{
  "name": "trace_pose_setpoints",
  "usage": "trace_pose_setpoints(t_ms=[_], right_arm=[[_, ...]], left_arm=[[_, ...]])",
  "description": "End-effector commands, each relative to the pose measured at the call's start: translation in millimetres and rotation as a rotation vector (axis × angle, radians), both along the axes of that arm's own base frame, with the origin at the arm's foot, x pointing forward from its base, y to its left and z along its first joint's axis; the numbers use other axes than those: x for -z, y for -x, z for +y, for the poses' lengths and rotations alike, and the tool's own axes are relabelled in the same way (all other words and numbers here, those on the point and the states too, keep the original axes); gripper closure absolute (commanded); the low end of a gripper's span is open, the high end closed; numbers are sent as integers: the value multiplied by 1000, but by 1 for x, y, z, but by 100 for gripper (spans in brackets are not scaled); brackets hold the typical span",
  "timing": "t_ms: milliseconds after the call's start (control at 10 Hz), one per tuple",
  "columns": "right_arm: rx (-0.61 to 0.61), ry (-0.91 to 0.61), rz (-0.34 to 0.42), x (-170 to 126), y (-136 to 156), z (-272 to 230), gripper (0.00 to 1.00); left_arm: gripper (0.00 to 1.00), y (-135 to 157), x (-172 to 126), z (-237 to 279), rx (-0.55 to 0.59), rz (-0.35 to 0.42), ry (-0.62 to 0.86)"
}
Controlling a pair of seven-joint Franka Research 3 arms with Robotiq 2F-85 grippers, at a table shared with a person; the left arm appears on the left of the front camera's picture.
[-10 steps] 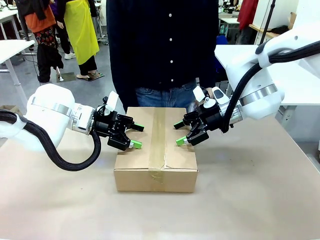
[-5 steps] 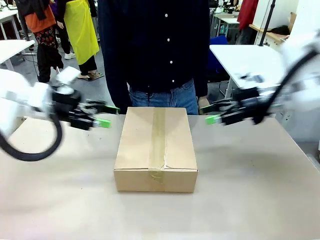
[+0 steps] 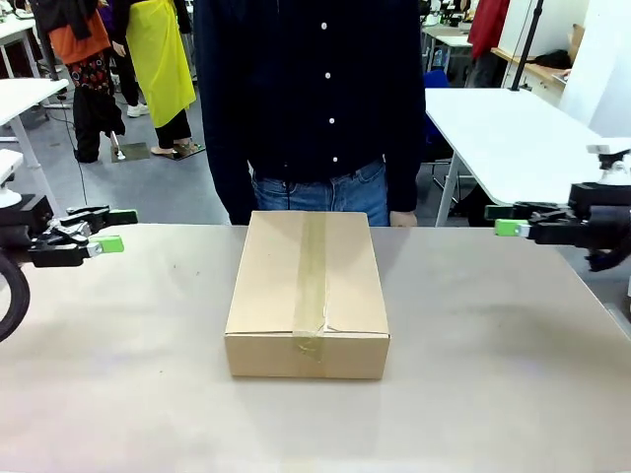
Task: Pack the gift set into the box.
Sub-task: Press and hold the closed box until the human finishes sealing it.
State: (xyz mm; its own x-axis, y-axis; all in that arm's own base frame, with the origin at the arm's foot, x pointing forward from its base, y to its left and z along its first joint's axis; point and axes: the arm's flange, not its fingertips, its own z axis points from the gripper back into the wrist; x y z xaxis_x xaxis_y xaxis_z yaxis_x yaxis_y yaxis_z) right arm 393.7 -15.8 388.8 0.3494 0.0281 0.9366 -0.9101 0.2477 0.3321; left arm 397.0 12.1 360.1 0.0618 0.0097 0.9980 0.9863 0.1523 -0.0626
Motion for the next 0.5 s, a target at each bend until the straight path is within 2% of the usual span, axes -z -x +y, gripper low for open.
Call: trace_pose_setpoints(t_ms=[0,400], right_arm=[[-30,20,-1,-8,-10,9,0],[-30,20,-1,-8,-10,9,0]], left_arm=[[0,1,-21,-13,15,-4,-26],[0,1,-21,-13,15,-4,-26]])
